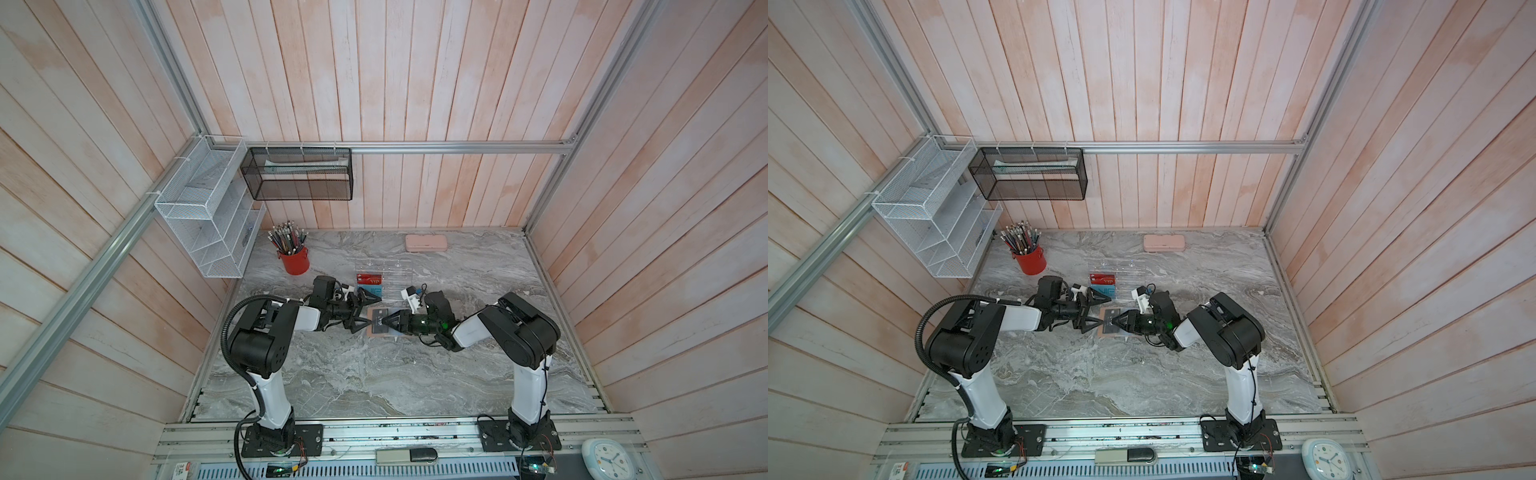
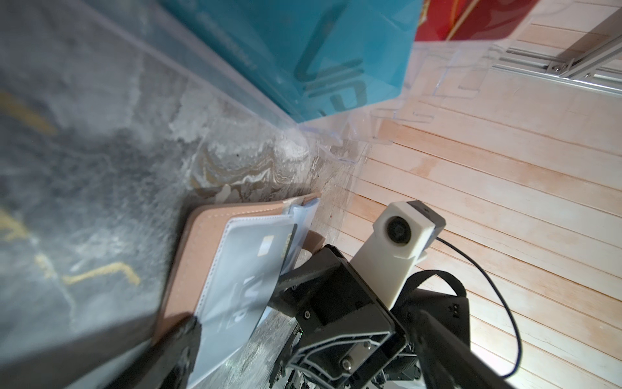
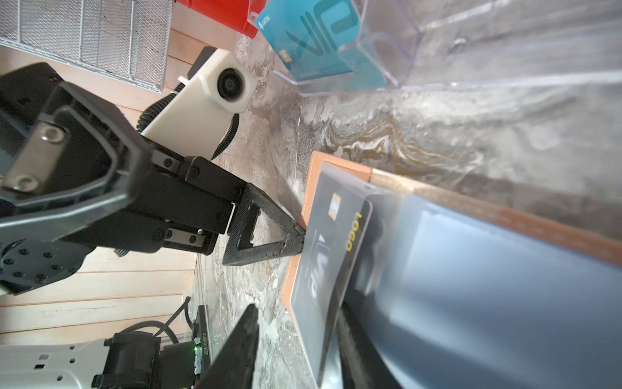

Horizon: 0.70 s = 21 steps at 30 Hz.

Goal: Take the credit cards out of the card holder
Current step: Take out the credit card from the card slot.

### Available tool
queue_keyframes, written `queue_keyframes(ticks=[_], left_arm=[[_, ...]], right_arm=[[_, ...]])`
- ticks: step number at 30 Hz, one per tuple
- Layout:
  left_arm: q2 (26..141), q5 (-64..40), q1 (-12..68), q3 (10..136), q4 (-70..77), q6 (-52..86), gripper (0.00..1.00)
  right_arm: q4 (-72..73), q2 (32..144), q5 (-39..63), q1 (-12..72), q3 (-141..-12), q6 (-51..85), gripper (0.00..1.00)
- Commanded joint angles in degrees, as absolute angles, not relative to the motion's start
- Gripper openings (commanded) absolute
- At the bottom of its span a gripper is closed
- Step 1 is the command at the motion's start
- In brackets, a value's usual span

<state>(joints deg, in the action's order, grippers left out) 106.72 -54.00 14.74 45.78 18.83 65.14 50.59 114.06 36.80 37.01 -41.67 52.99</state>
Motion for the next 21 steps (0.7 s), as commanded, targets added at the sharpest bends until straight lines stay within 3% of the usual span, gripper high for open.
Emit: queue_keyframes(ticks=[1,21], left_arm=[[108.02,-52.8,14.42,44.3,15.67,63.44,1.0],[108.51,-53.17,14.06,44.56,14.81,62.57,1.0]], right_arm=[[53.73,115.46,38.83,37.03,-41.19,53.61,0.32],[51.47,116.95,39.2,36.95,-43.77,53.0,0.17]])
